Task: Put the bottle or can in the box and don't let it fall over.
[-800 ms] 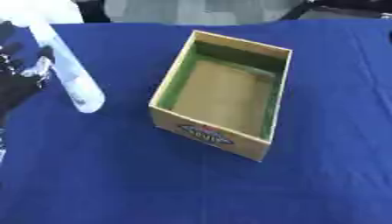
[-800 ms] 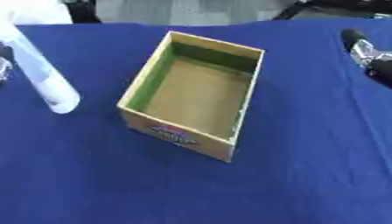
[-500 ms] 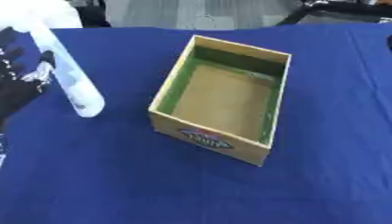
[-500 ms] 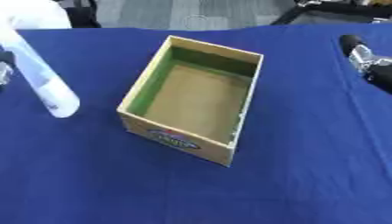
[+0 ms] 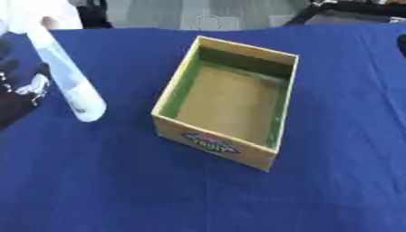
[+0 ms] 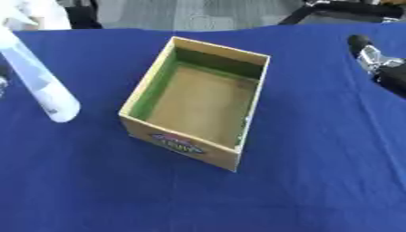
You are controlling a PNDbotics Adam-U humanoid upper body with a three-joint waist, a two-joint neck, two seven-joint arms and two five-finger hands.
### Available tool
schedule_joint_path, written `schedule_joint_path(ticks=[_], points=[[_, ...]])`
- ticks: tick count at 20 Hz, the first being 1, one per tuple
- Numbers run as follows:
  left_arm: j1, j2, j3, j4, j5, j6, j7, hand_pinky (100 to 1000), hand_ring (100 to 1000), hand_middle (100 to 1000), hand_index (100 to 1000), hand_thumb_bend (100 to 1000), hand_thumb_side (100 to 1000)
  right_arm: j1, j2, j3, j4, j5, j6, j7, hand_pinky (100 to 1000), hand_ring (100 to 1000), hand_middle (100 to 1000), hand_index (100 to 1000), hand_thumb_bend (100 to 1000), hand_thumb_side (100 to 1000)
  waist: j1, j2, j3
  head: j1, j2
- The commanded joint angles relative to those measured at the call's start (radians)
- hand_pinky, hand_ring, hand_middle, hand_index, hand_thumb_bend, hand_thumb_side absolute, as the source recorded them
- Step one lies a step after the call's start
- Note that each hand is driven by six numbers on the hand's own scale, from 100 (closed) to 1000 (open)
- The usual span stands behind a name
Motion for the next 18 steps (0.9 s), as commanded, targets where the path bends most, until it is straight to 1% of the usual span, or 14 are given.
schedule_joint_path(ticks=[1,5,10,14,18], points=[[0.015,0.045,0.014,-0.02,0.02,-0.034,-0.003,1000,1000,1000,1000,233,254,-0.005,-0.031,-0.007,-0.022,-0.003,-0.001,0.0,1000,924,1000,1000,547,100,-0.001,-0.02,0.003,-0.009,-0.005],[0.024,0.047,0.005,-0.02,0.034,-0.031,-0.013,1000,1000,1000,1000,248,285,-0.005,-0.029,-0.006,-0.022,-0.004,-0.001,0.0,1000,924,1000,1000,546,100,-0.003,-0.02,0.001,-0.006,-0.013],[0.013,0.049,-0.009,-0.02,0.037,0.014,-0.02,1000,1000,1000,1000,259,310,-0.007,-0.027,-0.006,-0.022,-0.005,-0.003,0.002,1000,924,1000,1000,544,100,-0.003,-0.02,0.0,-0.005,-0.013],[-0.008,0.053,-0.022,-0.011,0.046,0.052,-0.023,1000,1000,1000,1000,264,328,-0.007,-0.026,-0.006,-0.022,-0.005,-0.003,0.003,1000,924,1000,1000,543,100,-0.003,-0.022,-0.002,0.001,-0.008],[-0.027,0.062,-0.033,0.018,0.054,0.061,-0.036,1000,1000,1000,1000,271,349,-0.007,-0.026,-0.005,-0.022,-0.006,-0.003,0.004,1000,924,1000,1000,542,100,-0.003,-0.023,-0.003,0.007,-0.004]])
